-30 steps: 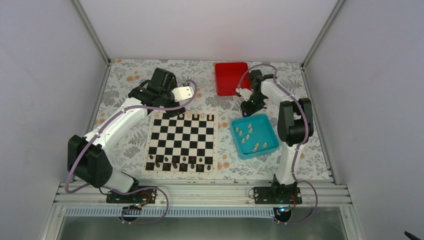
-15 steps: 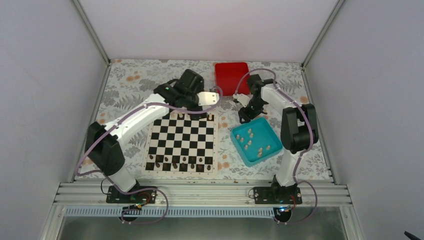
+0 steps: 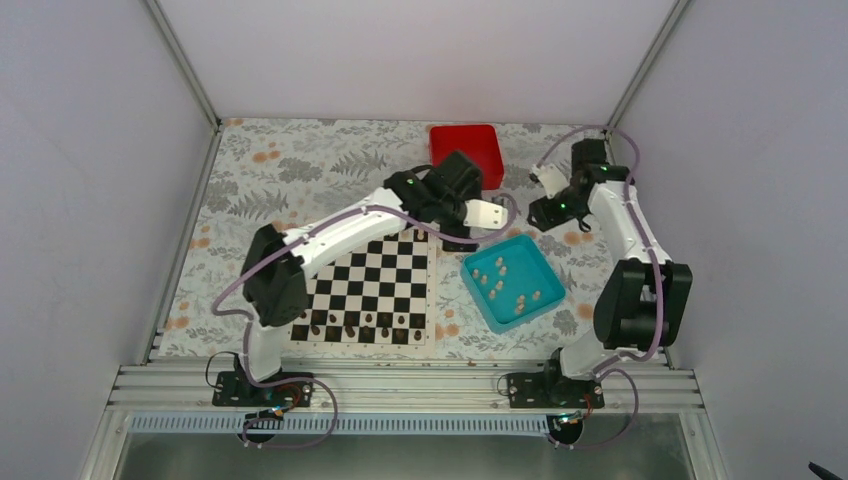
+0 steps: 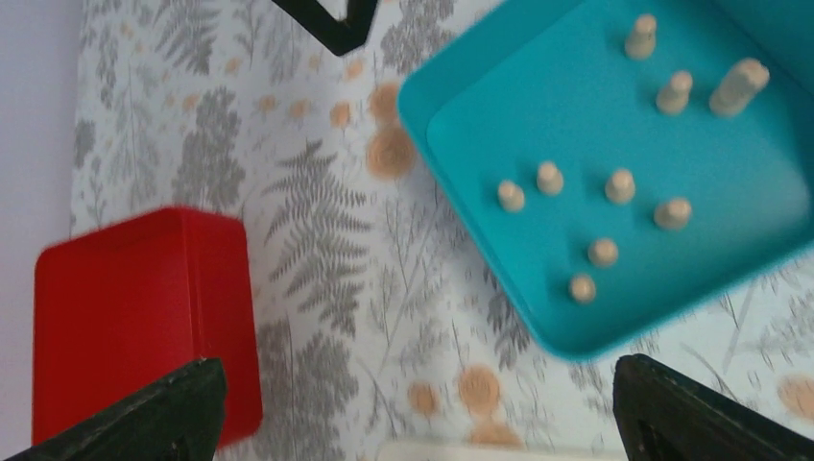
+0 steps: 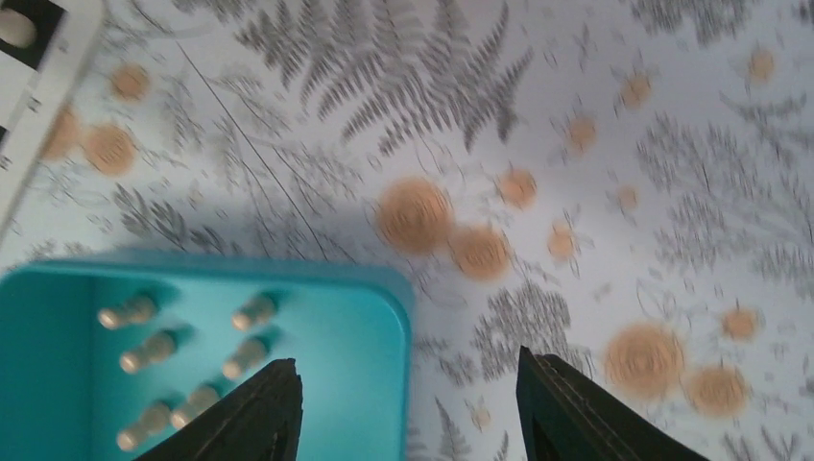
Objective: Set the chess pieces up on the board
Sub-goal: Pick up the chess piece from the storage box, then place the chess piece on the chessboard.
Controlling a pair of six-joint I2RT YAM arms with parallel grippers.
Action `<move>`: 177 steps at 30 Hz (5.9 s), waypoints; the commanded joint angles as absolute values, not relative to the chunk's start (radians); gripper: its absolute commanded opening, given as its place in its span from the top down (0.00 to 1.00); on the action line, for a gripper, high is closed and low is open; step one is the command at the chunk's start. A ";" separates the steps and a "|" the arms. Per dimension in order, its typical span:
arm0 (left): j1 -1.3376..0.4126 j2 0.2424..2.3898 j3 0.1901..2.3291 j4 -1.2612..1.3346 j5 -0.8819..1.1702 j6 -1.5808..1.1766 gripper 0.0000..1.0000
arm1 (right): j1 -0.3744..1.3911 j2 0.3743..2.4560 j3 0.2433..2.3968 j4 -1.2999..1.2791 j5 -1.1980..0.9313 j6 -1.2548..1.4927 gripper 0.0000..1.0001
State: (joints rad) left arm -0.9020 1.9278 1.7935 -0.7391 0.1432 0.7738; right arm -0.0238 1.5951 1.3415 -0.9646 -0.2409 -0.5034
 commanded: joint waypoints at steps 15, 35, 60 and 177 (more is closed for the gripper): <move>-1.069 2.519 2.615 -1.158 0.259 0.861 0.03 | -0.241 1.371 0.950 -0.622 -0.327 -0.605 0.00; -1.072 2.486 2.518 -1.204 0.313 0.914 0.18 | -0.267 1.374 0.879 -0.491 -0.304 -0.558 0.00; -1.088 2.617 2.545 -1.204 0.213 0.965 0.57 | -0.275 1.396 0.867 -0.451 -0.262 -0.529 0.00; -0.124 1.731 1.050 -0.588 0.136 0.963 0.86 | -0.270 1.447 0.866 -0.499 -0.281 -0.549 0.00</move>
